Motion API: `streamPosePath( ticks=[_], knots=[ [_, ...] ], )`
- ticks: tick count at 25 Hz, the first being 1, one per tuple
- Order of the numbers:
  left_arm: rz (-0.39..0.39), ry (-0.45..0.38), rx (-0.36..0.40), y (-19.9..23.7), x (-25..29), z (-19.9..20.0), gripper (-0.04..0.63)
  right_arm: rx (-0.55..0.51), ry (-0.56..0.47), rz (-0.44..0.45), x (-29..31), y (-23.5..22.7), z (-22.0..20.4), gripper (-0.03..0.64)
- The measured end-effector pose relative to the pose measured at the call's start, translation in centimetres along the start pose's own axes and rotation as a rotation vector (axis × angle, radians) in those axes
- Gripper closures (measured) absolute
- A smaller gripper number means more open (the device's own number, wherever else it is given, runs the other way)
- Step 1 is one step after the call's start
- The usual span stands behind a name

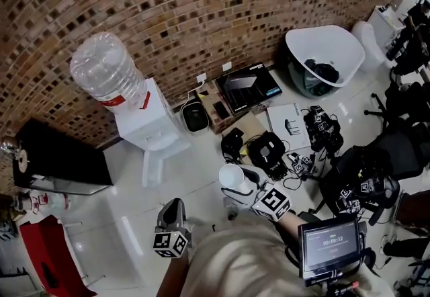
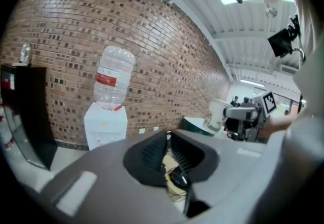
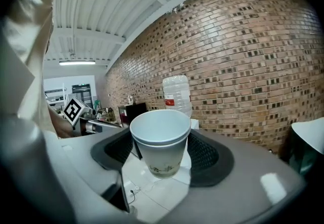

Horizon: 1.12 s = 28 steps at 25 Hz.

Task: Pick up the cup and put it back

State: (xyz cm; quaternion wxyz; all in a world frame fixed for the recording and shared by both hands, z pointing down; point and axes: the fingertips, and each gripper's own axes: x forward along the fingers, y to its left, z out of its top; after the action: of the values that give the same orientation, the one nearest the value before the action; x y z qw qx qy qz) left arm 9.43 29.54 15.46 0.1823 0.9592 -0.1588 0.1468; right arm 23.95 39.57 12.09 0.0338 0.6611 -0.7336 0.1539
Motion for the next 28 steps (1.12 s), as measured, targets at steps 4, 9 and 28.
streamPosePath(
  ticks=[4, 9, 28],
  knots=[
    [-0.016, 0.0, 0.003, 2.4, -1.3, 0.3, 0.571, -0.021, -0.009, -0.026, 1.0, 1.4, 1.1, 0.279],
    [-0.023, 0.005, 0.019, 6.6, -4.2, 1.3, 0.571, 0.005, -0.039, -0.076, 3.2, 3.4, 2.4, 0.279],
    [0.006, -0.05, 0.081, 18.7, -6.5, 6.5, 0.571, -0.026, -0.093, -0.094, 12.6, 7.6, 7.5, 0.279]
  ],
)
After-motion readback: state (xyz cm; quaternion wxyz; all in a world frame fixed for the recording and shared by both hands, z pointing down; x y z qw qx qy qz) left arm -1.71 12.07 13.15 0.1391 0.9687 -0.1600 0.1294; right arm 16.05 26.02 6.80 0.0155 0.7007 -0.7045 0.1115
